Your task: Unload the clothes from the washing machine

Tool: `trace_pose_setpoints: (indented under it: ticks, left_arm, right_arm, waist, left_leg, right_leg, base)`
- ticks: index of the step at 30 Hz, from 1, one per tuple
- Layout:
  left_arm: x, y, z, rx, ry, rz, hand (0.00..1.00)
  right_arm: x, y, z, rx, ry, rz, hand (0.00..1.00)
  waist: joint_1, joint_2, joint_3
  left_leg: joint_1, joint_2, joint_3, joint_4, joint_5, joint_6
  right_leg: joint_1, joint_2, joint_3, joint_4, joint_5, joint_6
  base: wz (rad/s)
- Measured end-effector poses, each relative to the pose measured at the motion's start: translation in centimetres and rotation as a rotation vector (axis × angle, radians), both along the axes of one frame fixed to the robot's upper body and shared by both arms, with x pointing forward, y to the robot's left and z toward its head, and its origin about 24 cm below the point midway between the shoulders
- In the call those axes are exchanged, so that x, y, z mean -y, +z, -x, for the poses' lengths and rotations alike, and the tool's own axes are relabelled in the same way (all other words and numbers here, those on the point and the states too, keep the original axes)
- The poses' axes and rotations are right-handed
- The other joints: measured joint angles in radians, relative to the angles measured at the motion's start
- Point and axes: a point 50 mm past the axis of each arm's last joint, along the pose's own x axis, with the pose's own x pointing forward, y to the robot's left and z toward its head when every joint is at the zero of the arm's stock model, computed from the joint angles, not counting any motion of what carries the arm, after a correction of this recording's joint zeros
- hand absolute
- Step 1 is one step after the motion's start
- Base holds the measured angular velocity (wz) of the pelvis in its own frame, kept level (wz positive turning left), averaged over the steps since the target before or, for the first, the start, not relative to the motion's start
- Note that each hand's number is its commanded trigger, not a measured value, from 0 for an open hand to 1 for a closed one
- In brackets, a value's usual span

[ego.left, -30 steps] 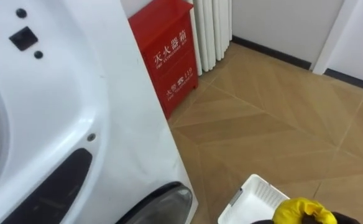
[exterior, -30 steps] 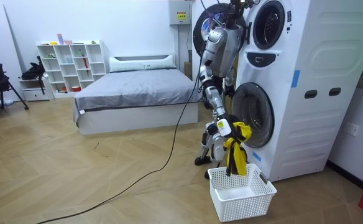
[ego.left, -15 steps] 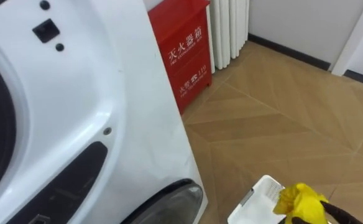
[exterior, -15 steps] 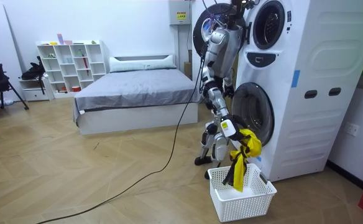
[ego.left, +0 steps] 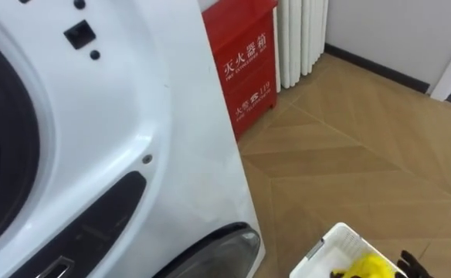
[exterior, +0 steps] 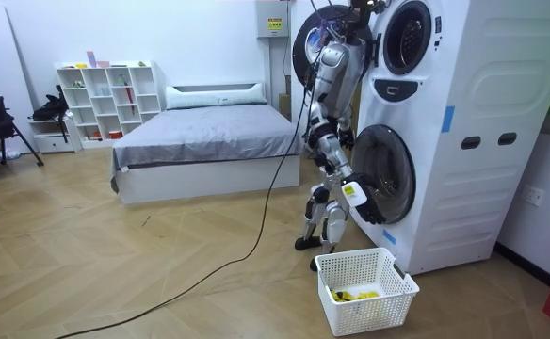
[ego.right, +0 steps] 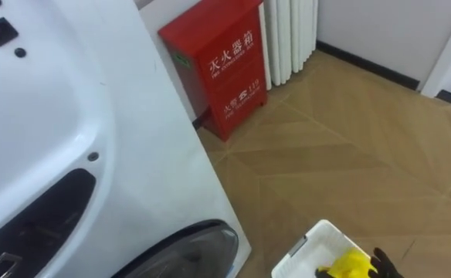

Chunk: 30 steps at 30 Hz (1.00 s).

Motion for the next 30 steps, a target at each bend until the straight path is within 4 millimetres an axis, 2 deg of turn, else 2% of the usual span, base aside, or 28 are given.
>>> trace_pose_setpoints:
  ticks: [2,5,19,21,22,23,24,27,28,30]
  left_arm:
    - [-0.1,0.0,-0.3,0.011,-0.002,-0.002,0.0]
    - [-0.1,0.1,-0.4,0.023,-0.006,-0.001,0.0]
    - [0.0,0.1,-0.7,0.05,-0.025,0.005,0.0]
    - [0.1,0.1,-0.9,0.055,-0.031,0.007,0.0]
    - [0.1,0.1,-0.8,0.057,-0.03,0.008,0.0]
    - [0.1,0.1,-0.5,0.052,-0.03,0.008,0.0]
    - [0.1,0.1,-0.5,0.05,-0.028,0.007,0.0]
    - [0.1,0.1,0.1,0.049,-0.023,0.001,0.0]
    - [0.1,0.2,0.4,0.051,-0.015,-0.001,0.0]
    - [-0.1,0.3,0.2,0.077,0.007,-0.004,0.0]
  right_arm:
    - [0.0,-0.1,0.2,-0.005,0.001,0.0,0.0]
    - [0.0,-0.1,0.1,-0.001,0.006,-0.002,0.0]
    - [0.3,-0.3,0.5,-0.02,-0.001,0.003,0.0]
    - [0.5,-0.6,1.3,-0.04,-0.014,0.002,0.0]
    - [0.6,-1.1,2.2,-0.063,-0.029,-0.007,0.0]
    - [0.7,-1.8,3.2,-0.106,-0.052,-0.021,0.0]
    - [0.8,-2.2,3.8,-0.129,-0.065,-0.032,0.0]
    - [1.1,-3.9,6.3,-0.22,-0.152,-0.089,0.0]
    - [1.3,-4.4,7.5,-0.25,-0.193,-0.112,0.0]
    - [1.5,-5.2,9.5,-0.303,-0.275,-0.148,0.0]
  waist:
    - [-0.003,-0.003,-0.0031]
    - [0.001,-0.01,-0.0046]
    - [0.001,-0.016,-0.0058]
    - [0.003,-0.019,-0.0061]
    - [0.003,-0.028,-0.0046]
    - [0.003,-0.037,-0.0132]
    - [0.004,-0.041,-0.0157]
    - [0.003,-0.062,-0.0162]
    - [0.002,-0.071,-0.0186]
    - [0.001,-0.092,-0.0181]
  left_leg:
    - [0.0,-0.001,-0.023,0.003,0.002,0.0]
    - [0.002,-0.001,-0.034,0.006,0.003,0.0]
    - [0.055,0.004,-0.09,-0.002,0.007,0.003]
    - [0.07,0.005,-0.103,-0.005,0.007,0.003]
    - [0.085,0.007,-0.113,-0.01,0.008,0.002]
    - [0.099,0.007,-0.124,-0.022,0.011,0.0]
    - [0.107,0.007,-0.127,-0.027,0.013,0.0]
    - [0.151,0.007,-0.151,-0.041,0.014,-0.003]
    - [0.162,0.008,-0.16,-0.046,0.015,-0.004]
    - [0.185,0.008,-0.191,-0.052,0.019,-0.008]
  right_leg:
    - [0.009,-0.007,-0.016,-0.002,-0.003,-0.003]
    - [0.017,-0.01,-0.024,-0.004,-0.003,-0.003]
    - [0.114,-0.031,-0.089,-0.055,-0.002,-0.003]
    - [0.136,-0.034,-0.101,-0.066,-0.003,-0.003]
    - [0.16,-0.035,-0.113,-0.079,-0.002,-0.004]
    - [0.178,-0.037,-0.126,-0.092,-0.002,-0.005]
    - [0.188,-0.037,-0.127,-0.096,-0.002,-0.005]
    - [0.243,-0.04,-0.146,-0.114,-0.009,-0.009]
    - [0.266,-0.043,-0.16,-0.13,-0.01,-0.01]
    - [0.305,-0.05,-0.19,-0.149,-0.011,-0.011]
  base:
    - [0.23]
    - [0.13]
    - [0.13]
    - [0.22]
    - [0.26]
    - [0.26]
    - [0.24]
    - [0.21]
    - [0.35]
    - [0.47]
